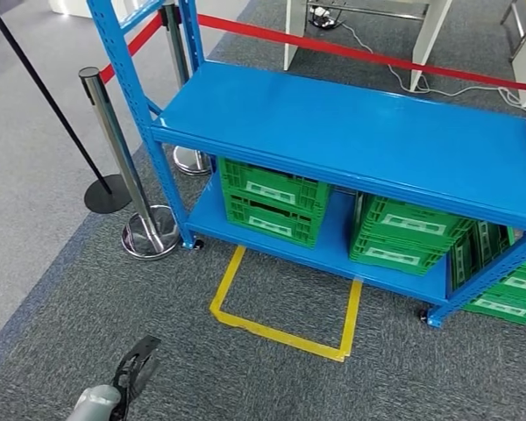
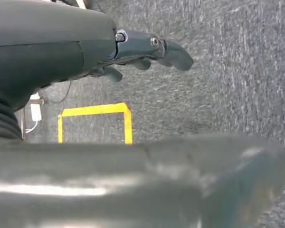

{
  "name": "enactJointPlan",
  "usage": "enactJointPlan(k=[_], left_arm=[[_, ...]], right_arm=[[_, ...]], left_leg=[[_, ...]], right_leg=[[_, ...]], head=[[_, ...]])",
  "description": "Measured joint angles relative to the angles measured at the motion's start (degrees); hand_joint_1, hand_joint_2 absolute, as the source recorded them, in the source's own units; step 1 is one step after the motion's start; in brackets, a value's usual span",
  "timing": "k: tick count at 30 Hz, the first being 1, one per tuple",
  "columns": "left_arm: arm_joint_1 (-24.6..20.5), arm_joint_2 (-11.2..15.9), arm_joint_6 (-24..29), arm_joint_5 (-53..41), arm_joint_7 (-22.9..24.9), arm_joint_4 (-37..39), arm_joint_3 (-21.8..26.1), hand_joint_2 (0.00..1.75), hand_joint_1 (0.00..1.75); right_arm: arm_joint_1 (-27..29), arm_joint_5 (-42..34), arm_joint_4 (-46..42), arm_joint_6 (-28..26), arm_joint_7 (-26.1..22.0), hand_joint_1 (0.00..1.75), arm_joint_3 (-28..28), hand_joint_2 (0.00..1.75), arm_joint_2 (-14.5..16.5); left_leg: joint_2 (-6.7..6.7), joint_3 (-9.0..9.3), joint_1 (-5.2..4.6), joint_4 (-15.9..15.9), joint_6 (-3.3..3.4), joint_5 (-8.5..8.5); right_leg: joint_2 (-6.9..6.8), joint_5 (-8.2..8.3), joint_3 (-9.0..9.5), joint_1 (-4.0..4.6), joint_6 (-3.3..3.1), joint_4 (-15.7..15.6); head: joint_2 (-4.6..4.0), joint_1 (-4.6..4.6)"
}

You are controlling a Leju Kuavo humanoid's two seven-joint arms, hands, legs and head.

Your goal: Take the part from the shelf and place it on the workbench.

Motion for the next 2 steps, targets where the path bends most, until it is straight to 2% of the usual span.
enactJointPlan(k=[2], left_arm=[[0.58,0.33,-0.05,1.71,-0.63,-0.42,-0.44,0.0,0.0]], right_arm=[[0.31,-2.38,0.0,-0.23,-0.44,0.0,0.69,1.75,-0.2]], left_leg=[[0.07,-0.17,-0.12,0.11,-0.36,0.1]], right_leg=[[0.24,-0.3,0.31,0.09,-0.7,-0.32]], head=[[0.0,-0.14]])
